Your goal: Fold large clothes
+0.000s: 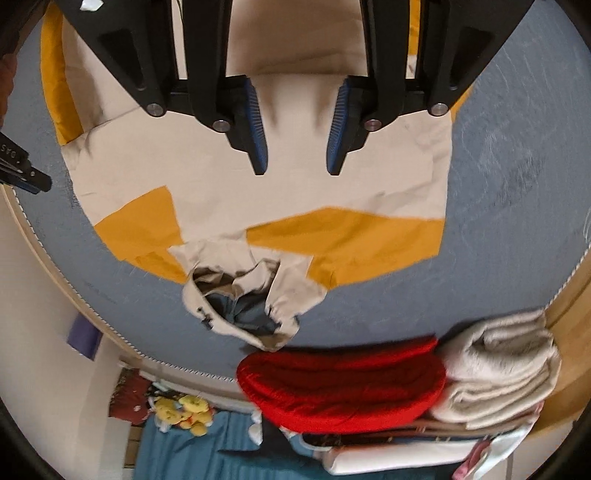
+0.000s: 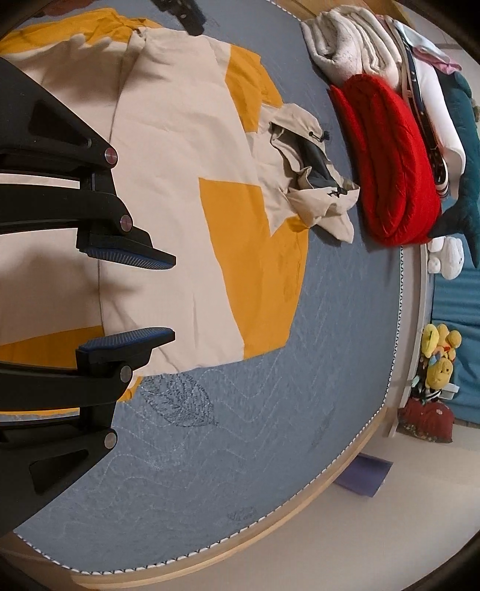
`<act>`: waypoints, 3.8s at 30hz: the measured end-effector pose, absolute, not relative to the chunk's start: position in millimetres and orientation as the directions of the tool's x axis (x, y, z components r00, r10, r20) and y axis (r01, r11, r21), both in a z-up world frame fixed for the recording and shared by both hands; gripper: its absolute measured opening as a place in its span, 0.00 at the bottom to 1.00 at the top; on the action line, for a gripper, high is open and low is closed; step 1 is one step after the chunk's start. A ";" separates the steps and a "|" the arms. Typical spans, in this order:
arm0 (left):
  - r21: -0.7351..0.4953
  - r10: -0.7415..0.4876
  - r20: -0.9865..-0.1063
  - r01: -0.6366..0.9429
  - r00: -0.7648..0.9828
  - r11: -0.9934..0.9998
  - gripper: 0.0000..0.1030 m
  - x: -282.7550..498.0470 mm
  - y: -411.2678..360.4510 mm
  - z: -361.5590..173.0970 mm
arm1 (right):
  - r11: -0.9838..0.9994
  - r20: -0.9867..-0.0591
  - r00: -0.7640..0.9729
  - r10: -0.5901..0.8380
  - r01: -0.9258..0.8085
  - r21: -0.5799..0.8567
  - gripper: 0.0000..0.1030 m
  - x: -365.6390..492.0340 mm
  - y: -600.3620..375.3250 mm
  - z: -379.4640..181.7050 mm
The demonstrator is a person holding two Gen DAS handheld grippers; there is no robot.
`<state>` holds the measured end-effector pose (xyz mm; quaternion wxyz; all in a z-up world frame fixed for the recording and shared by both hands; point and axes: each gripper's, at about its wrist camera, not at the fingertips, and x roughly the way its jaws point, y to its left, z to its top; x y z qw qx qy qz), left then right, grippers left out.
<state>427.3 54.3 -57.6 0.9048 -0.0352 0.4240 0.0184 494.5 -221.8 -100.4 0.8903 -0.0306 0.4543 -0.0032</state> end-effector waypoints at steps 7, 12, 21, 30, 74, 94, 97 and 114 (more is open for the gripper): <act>-0.074 0.009 -0.757 -0.099 0.653 0.992 0.14 461.7 65.2 -34.1 | 0.999 -0.810 0.586 -0.018 -0.018 -0.036 0.33 502.6 -232.3 -95.2; -0.076 -0.026 -0.782 -0.053 0.622 0.996 0.13 532.4 58.1 -32.0 | 0.999 -0.811 0.585 -0.023 -0.025 -0.046 0.33 505.8 -240.3 -93.2; -0.152 -0.115 -0.872 -0.041 0.475 0.987 0.13 692.0 66.3 -60.3 | 0.999 -0.814 0.580 -0.037 -0.002 -0.046 0.24 520.0 -254.5 -95.1; -0.271 -0.204 -0.916 -0.156 0.347 0.950 0.20 808.6 82.1 -111.7 | 1.000 -0.843 0.537 -0.009 -0.010 -0.017 0.24 536.7 -251.8 -111.7; -0.402 -0.335 -0.730 0.023 0.595 0.915 0.04 376.4 45.6 -35.8 | 0.957 -0.746 0.630 0.217 0.015 0.291 0.12 532.2 -265.3 -72.3; -0.632 -0.532 -0.770 -0.306 0.353 0.712 0.24 419.0 63.2 -157.2 | 0.830 -0.774 0.354 0.525 -0.011 0.558 0.31 554.9 -199.0 -164.4; -0.643 -0.538 -0.763 -0.335 0.358 0.689 0.24 418.2 65.6 -162.0 | 0.830 -0.773 0.354 0.526 -0.015 0.558 0.26 556.4 -198.5 -165.5; -0.653 -0.446 -0.700 -0.246 0.558 0.716 0.03 419.9 87.2 -102.6 | 0.804 -0.706 0.459 0.539 -0.031 0.593 0.04 557.7 -206.3 -140.8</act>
